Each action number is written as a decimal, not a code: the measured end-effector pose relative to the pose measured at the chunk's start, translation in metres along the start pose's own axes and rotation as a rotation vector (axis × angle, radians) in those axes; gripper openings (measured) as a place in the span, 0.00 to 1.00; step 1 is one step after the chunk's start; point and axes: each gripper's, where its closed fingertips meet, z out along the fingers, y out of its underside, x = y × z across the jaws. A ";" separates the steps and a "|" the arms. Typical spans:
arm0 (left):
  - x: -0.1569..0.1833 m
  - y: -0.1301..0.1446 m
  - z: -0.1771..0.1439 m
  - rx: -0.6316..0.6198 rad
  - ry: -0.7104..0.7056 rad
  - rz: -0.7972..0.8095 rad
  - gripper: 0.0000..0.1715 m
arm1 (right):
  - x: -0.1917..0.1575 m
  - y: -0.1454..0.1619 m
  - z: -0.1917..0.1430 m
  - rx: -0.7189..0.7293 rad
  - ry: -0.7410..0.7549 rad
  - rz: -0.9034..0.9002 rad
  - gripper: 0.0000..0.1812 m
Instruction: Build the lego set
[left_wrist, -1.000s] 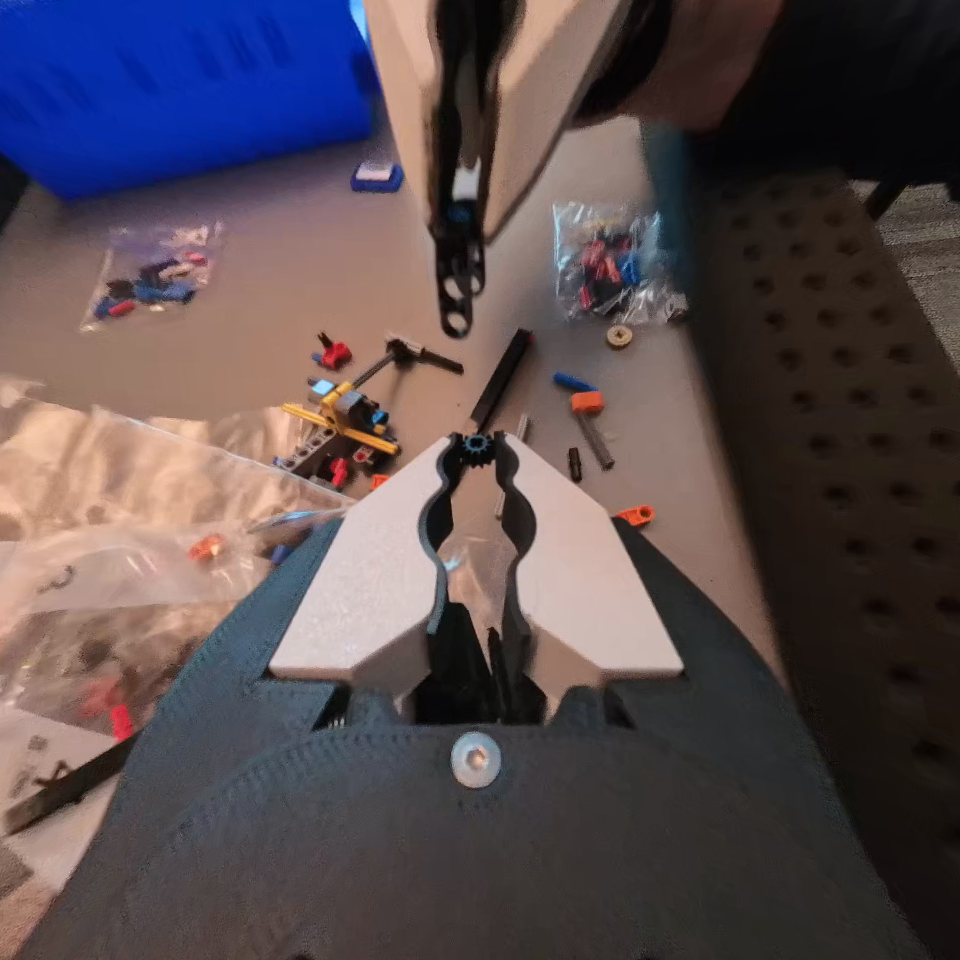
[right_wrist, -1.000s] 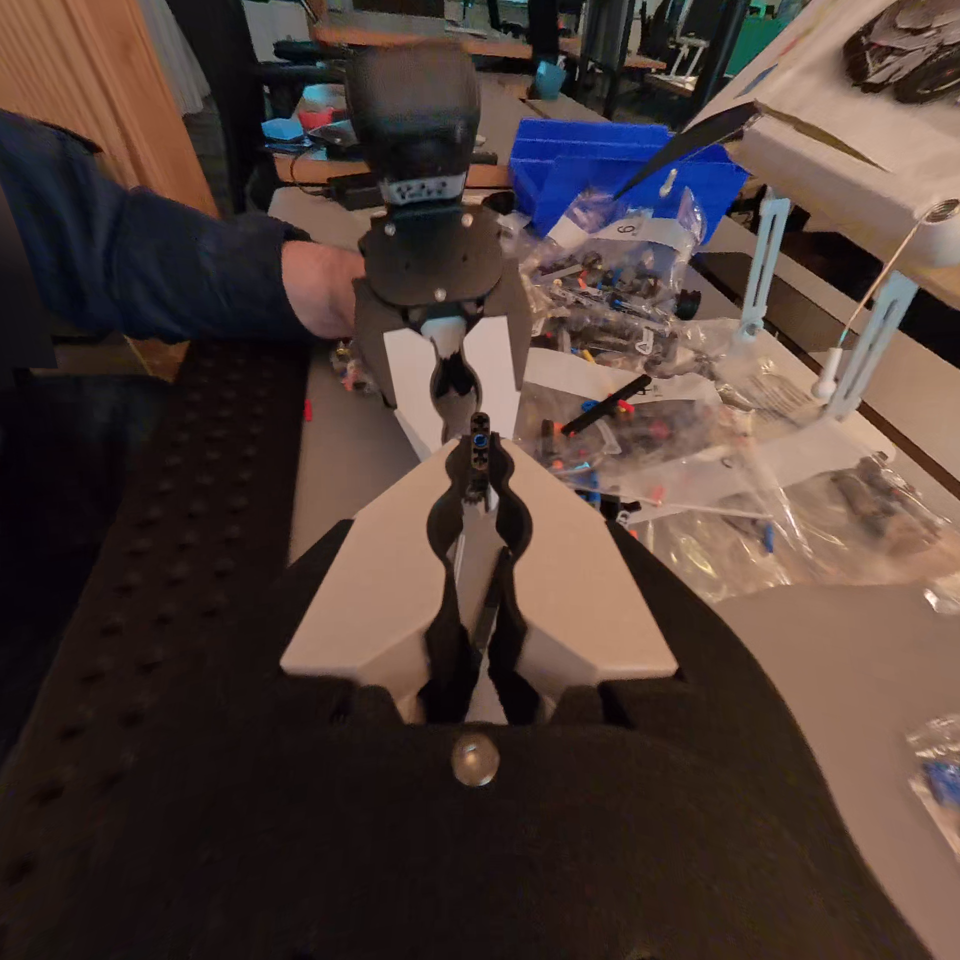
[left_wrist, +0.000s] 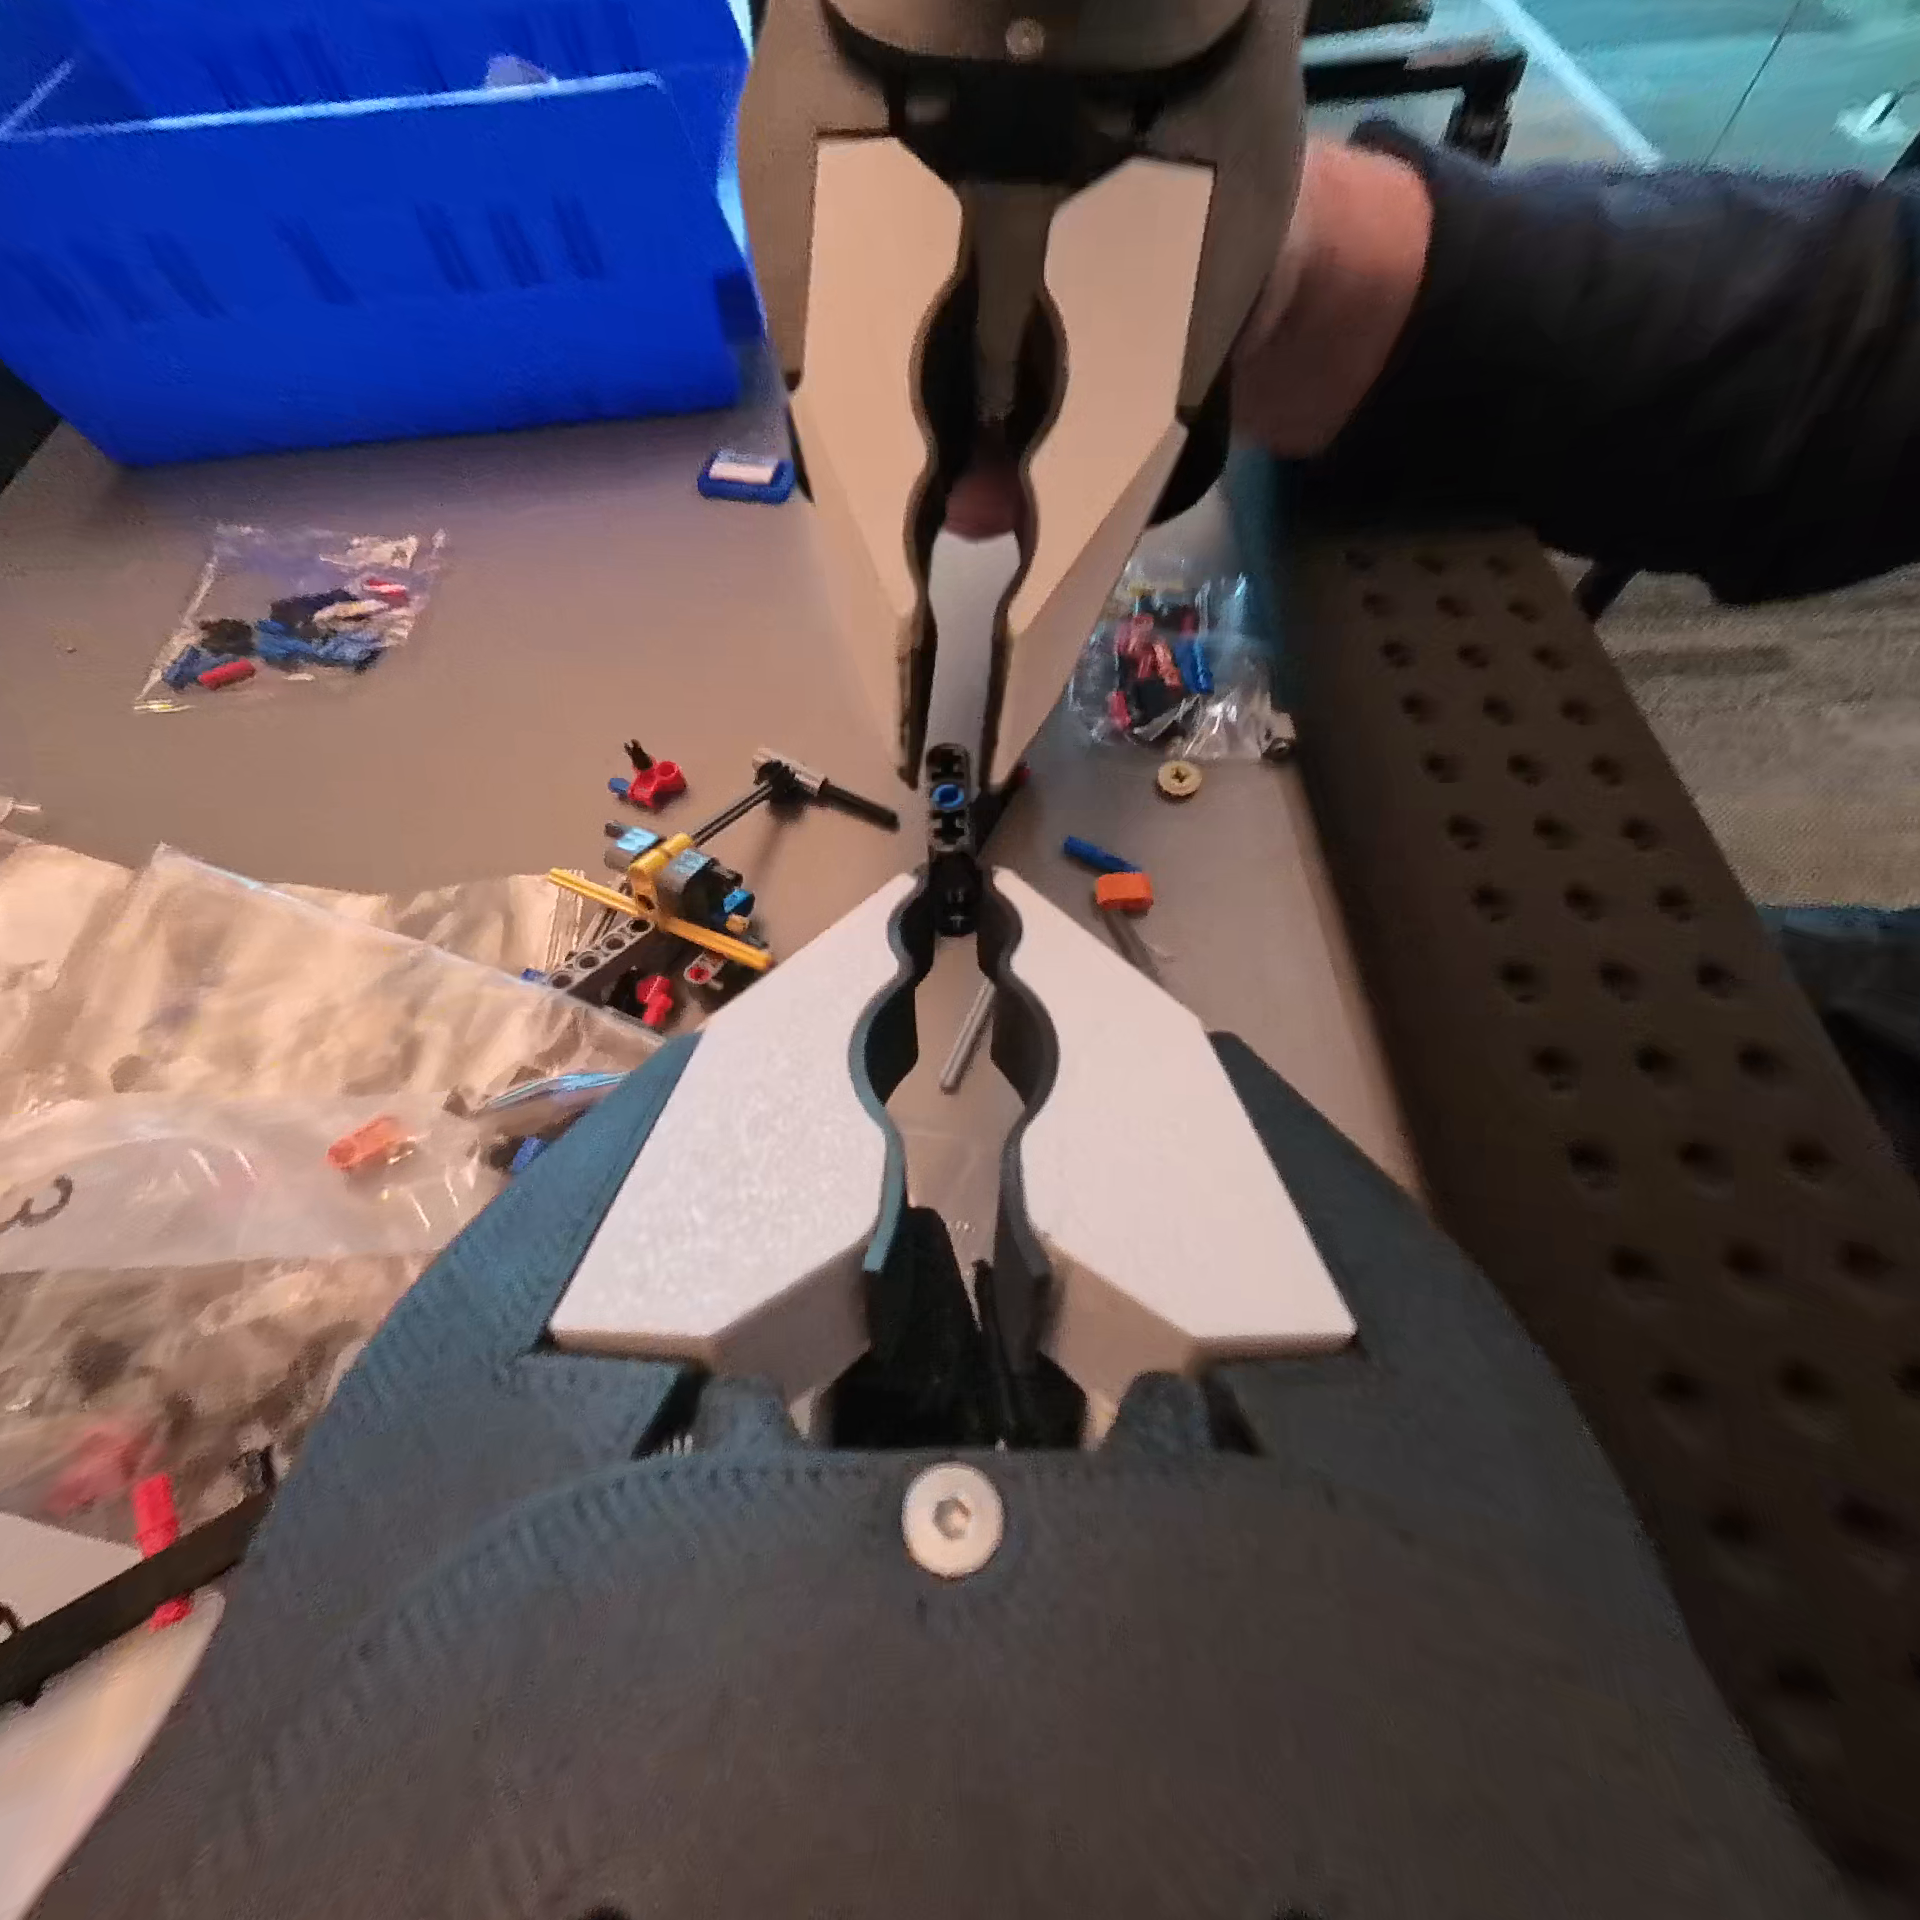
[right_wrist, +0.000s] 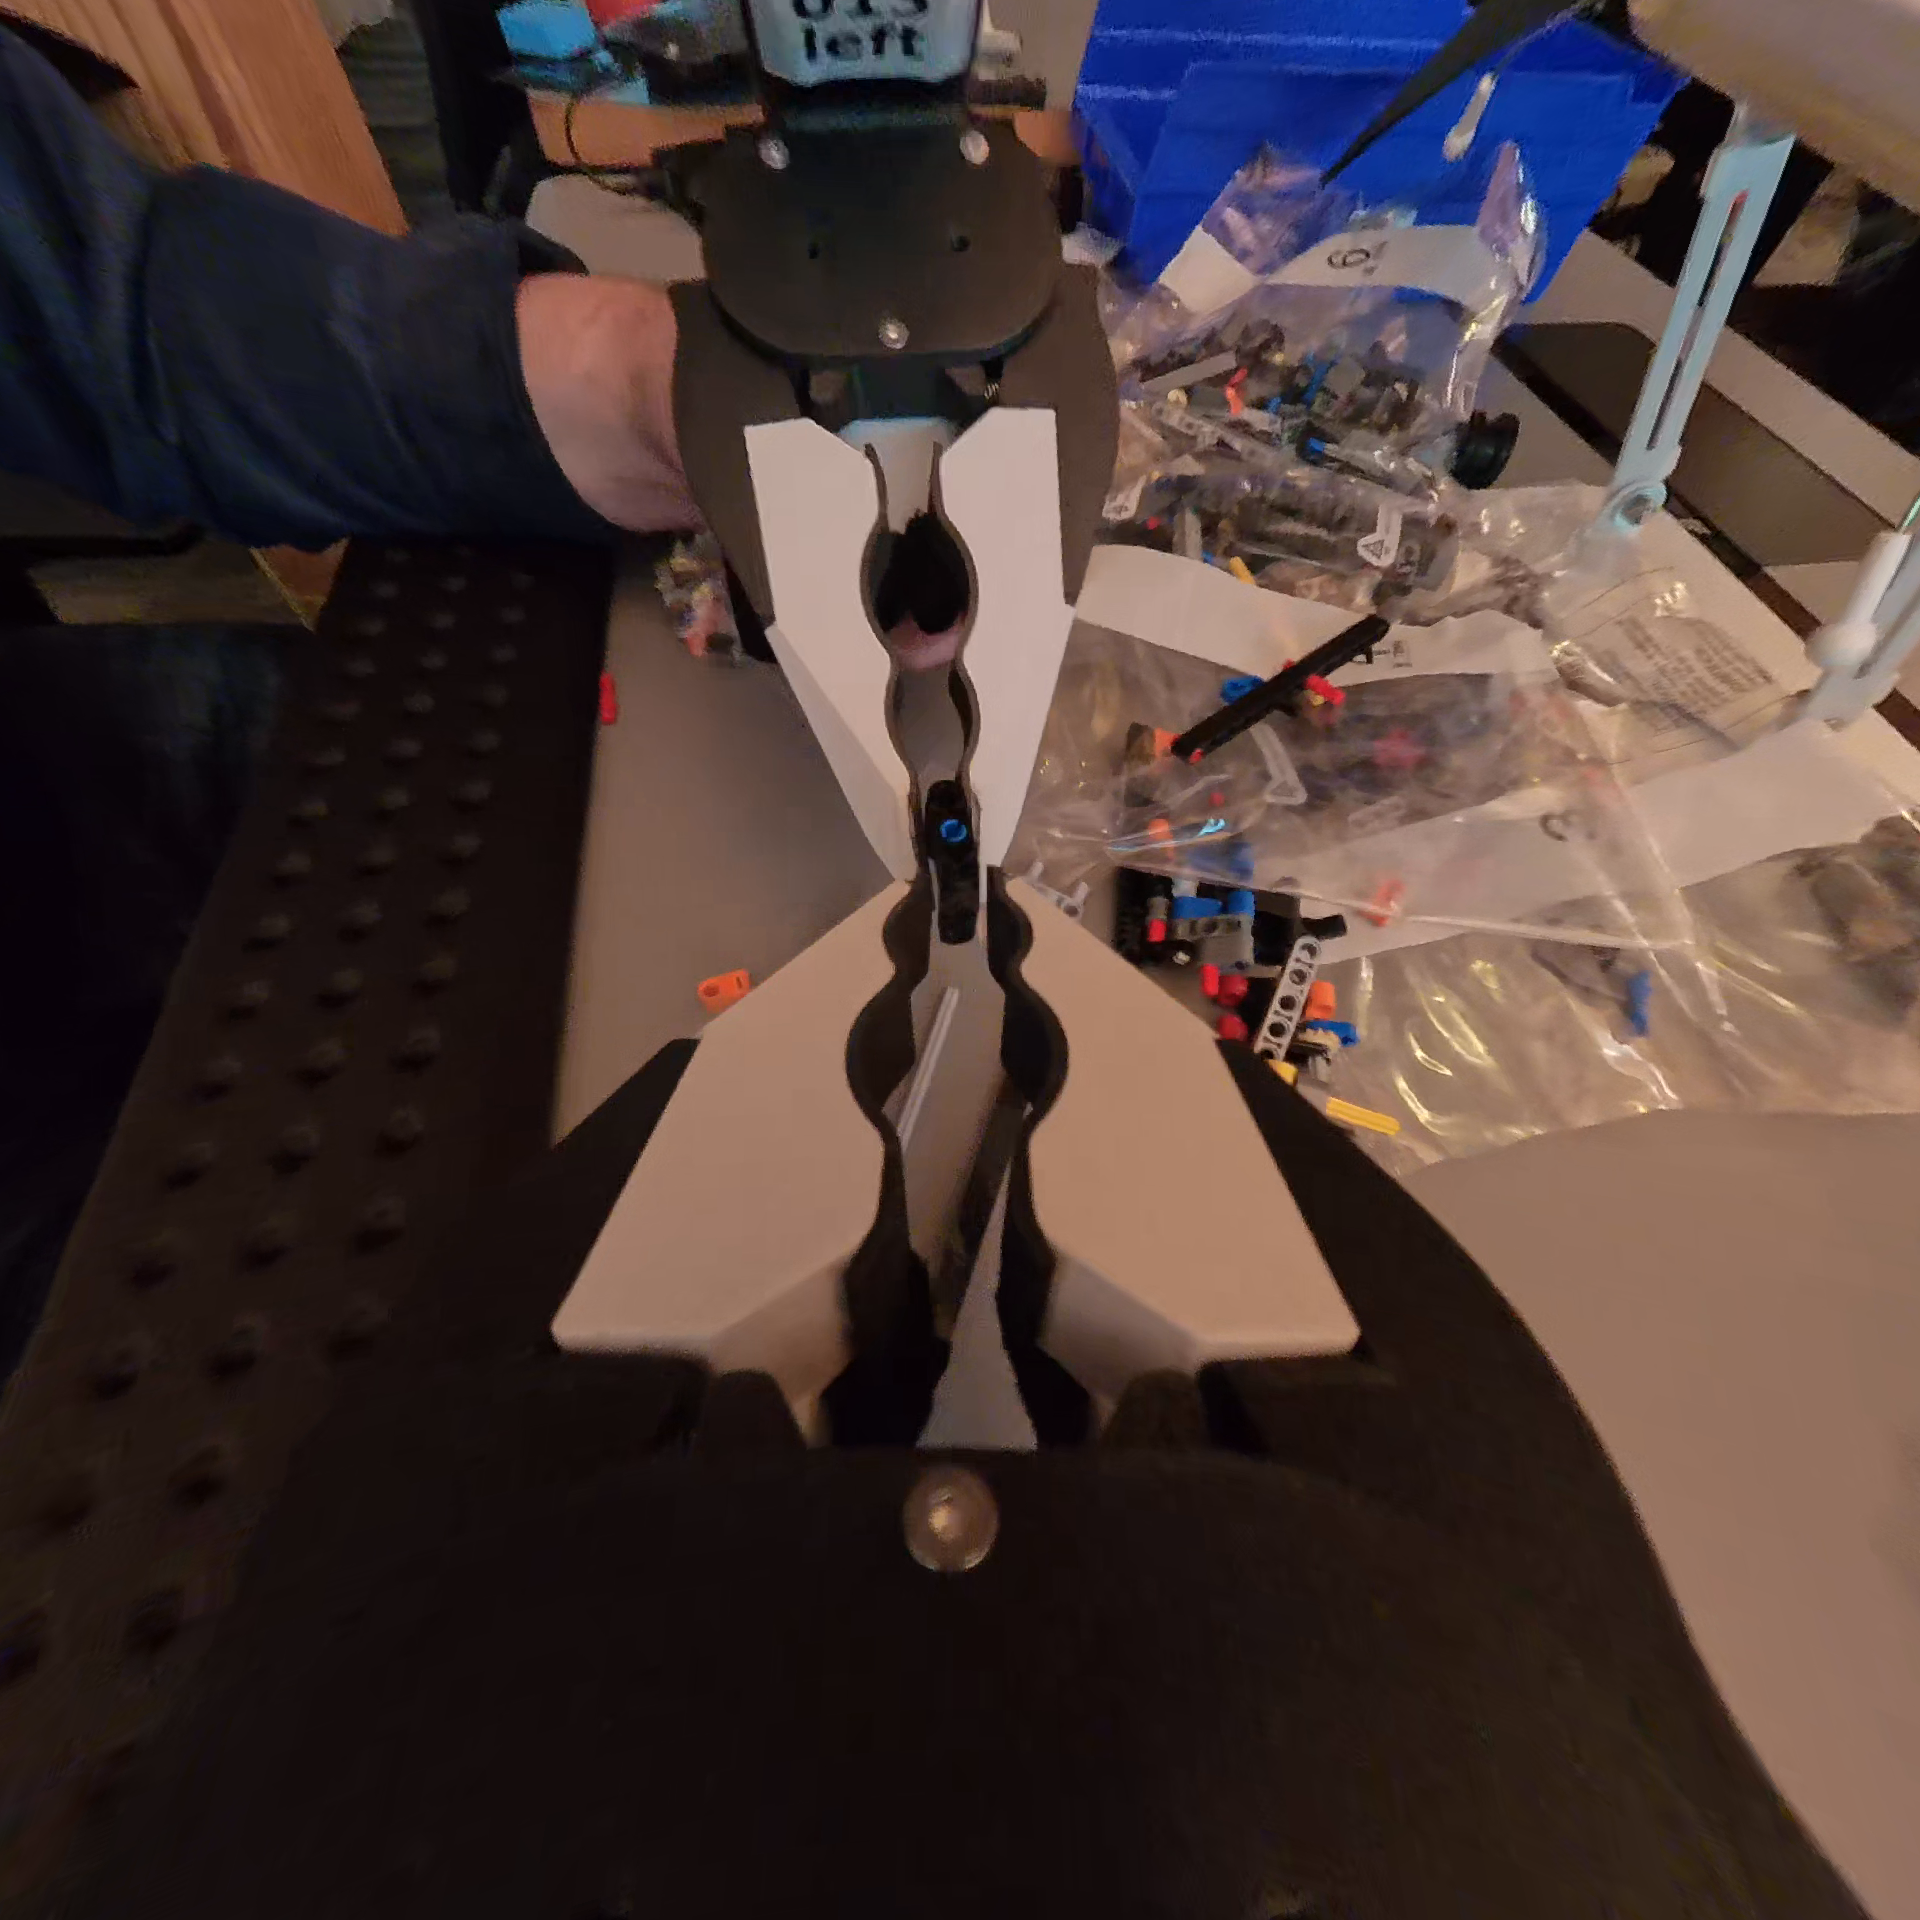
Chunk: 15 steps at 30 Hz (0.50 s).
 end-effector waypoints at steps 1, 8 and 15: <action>0.002 -0.004 -0.001 0.025 0.017 -0.011 0.04 | -0.002 -0.002 0.001 0.010 -0.011 0.009 0.05; 0.005 -0.010 -0.003 0.066 0.034 0.010 0.04 | -0.005 -0.006 0.004 0.015 -0.023 0.009 0.03; 0.001 -0.013 -0.009 0.061 -0.014 0.067 0.09 | -0.007 0.005 0.004 -0.085 -0.001 -0.036 0.03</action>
